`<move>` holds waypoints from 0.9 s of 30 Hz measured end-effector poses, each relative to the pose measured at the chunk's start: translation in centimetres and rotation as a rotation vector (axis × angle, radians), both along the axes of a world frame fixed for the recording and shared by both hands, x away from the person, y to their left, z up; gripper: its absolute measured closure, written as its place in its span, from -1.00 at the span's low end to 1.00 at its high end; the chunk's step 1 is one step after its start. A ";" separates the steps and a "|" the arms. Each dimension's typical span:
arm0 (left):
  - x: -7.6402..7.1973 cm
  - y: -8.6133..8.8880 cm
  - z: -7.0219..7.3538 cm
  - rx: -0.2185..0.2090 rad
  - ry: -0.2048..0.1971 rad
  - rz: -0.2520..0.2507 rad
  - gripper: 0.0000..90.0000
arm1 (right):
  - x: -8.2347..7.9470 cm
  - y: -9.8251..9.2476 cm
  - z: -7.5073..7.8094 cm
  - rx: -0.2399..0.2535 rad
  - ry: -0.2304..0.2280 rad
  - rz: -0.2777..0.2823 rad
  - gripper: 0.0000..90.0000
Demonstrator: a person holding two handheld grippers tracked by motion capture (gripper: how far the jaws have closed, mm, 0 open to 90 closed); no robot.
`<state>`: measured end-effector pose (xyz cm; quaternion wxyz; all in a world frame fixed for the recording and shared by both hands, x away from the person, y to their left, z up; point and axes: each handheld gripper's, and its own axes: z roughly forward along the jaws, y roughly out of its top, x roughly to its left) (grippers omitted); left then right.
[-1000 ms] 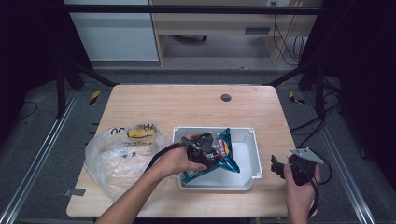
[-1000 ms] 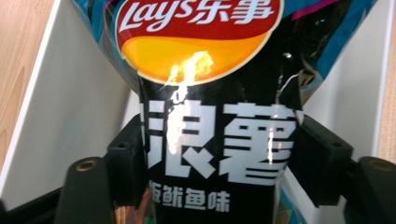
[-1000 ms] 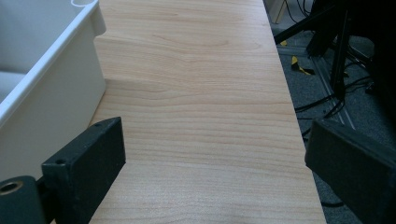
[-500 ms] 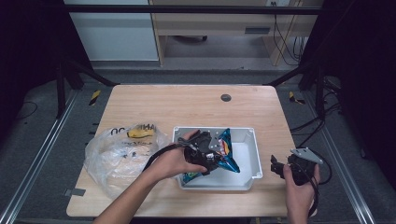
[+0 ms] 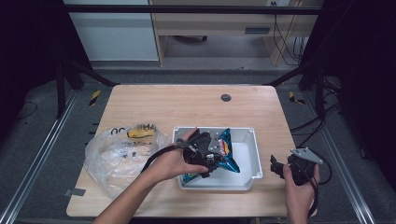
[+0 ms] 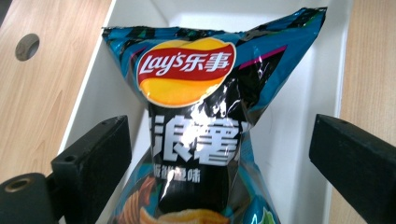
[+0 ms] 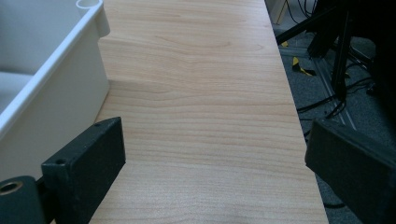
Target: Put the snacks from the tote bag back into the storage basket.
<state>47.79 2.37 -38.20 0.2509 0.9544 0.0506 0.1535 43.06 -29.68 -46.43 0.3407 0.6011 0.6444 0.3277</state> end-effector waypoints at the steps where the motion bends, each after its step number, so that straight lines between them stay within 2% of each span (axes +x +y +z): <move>1: -0.1 0.0 0.1 0.007 -0.007 -0.001 -0.89 | 0.0 0.0 0.0 -0.001 -0.005 -0.001 -0.88; 3: -0.3 0.1 0.5 0.016 -0.014 -0.004 -0.89 | -0.1 -0.1 0.1 -0.001 -0.008 -0.003 -0.88; 10: -1.0 0.2 1.4 0.004 -0.036 0.014 -0.90 | -0.2 0.1 0.2 0.002 -0.012 0.001 -0.88; 16: -1.8 0.4 2.6 -0.023 -0.042 0.028 -0.90 | -0.2 0.3 0.3 -0.005 -0.013 0.005 -0.88; 20: -2.0 0.6 2.9 -0.035 -0.047 0.034 -0.90 | -0.1 0.3 0.3 -0.005 -0.010 0.005 -0.88; 25: -2.2 0.6 3.2 -0.072 -0.045 0.047 -0.90 | -0.2 0.3 0.3 -0.002 -0.010 0.002 -0.88; 27: -2.5 0.6 3.3 -0.071 -0.050 0.054 -0.90 | -0.2 0.3 0.3 -0.001 -0.011 0.002 -0.88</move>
